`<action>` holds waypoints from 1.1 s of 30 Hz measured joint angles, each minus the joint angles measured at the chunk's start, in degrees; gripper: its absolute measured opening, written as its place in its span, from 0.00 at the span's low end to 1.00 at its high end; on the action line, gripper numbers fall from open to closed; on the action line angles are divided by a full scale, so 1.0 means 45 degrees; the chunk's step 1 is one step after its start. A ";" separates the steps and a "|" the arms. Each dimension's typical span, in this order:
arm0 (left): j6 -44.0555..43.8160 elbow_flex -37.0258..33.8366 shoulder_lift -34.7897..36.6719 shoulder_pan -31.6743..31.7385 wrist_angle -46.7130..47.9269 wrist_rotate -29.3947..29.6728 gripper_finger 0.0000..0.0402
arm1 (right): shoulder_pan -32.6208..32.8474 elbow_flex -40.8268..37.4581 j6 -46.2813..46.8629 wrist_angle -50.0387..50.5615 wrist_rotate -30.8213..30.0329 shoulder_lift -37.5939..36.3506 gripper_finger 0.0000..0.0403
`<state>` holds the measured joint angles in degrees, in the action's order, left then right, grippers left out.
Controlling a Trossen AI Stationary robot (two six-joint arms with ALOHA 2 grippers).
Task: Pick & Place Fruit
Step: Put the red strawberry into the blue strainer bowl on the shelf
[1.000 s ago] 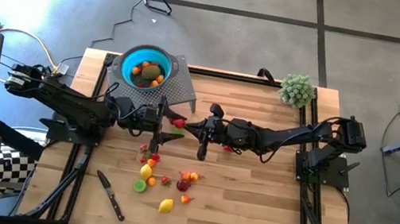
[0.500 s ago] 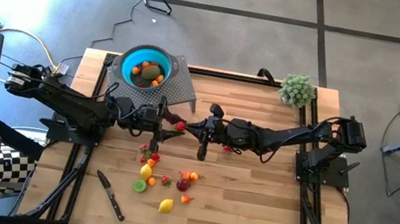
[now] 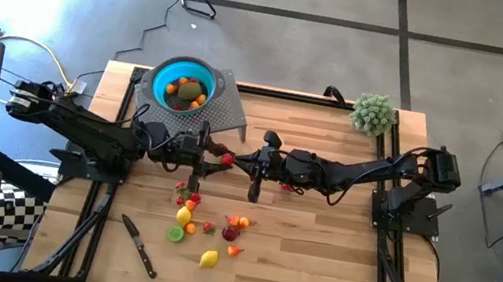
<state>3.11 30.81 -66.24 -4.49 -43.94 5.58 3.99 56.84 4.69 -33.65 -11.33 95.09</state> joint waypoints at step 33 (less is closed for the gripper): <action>0.0019 0.0000 0.0101 0.0000 0.0150 0.0216 0.35 | 0.0053 0.0003 -0.0307 0.1034 0.0789 -0.0352 0.65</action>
<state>3.20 30.81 -65.78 -4.49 -43.27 6.55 4.23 56.86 3.31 -28.99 -7.78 93.50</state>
